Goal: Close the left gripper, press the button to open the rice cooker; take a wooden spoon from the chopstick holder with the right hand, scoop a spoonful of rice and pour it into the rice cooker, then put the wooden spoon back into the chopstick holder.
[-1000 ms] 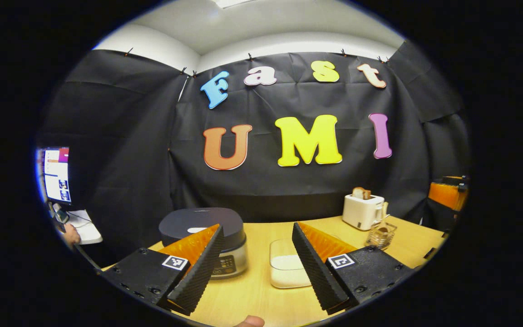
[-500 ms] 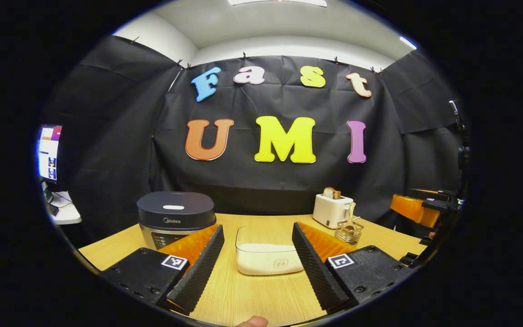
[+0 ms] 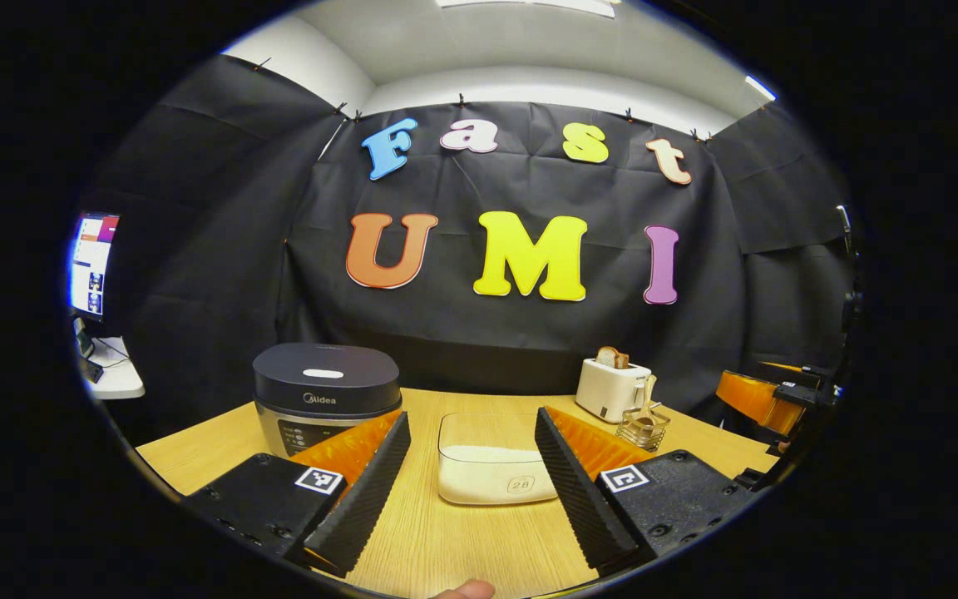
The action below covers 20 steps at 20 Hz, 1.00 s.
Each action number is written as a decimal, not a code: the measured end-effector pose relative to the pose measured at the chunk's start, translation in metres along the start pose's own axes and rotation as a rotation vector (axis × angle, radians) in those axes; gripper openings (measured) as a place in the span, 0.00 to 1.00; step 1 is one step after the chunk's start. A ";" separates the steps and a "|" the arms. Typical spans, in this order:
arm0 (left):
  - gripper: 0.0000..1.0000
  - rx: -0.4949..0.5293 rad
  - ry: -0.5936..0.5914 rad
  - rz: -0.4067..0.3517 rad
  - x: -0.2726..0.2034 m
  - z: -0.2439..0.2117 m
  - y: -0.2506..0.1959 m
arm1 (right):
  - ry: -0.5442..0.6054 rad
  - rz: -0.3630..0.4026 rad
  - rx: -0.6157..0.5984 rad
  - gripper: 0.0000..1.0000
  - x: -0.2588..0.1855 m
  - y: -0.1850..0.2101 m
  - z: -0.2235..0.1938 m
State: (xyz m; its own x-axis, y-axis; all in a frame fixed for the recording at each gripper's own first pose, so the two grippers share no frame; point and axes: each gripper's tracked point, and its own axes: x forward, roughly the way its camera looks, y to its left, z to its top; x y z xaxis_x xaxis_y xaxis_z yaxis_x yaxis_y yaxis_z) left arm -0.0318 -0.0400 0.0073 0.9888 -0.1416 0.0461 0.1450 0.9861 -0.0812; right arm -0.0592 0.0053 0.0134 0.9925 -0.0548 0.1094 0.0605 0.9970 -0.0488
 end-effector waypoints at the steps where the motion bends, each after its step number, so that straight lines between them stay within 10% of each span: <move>1: 0.96 0.001 0.000 0.000 0.000 0.001 0.001 | 0.002 0.001 -0.003 0.96 0.000 0.001 -0.002; 20: 0.96 0.038 0.027 -0.030 0.002 -0.009 -0.010 | 0.000 -0.001 0.013 0.96 0.001 -0.003 -0.003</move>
State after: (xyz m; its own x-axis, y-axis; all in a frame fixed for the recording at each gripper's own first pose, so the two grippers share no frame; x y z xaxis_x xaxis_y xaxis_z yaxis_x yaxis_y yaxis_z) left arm -0.0307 -0.0509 -0.0011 0.9846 -0.1732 0.0214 0.1740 0.9838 -0.0423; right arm -0.0585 0.0022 0.0111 0.9924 -0.0560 0.1094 0.0603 0.9975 -0.0356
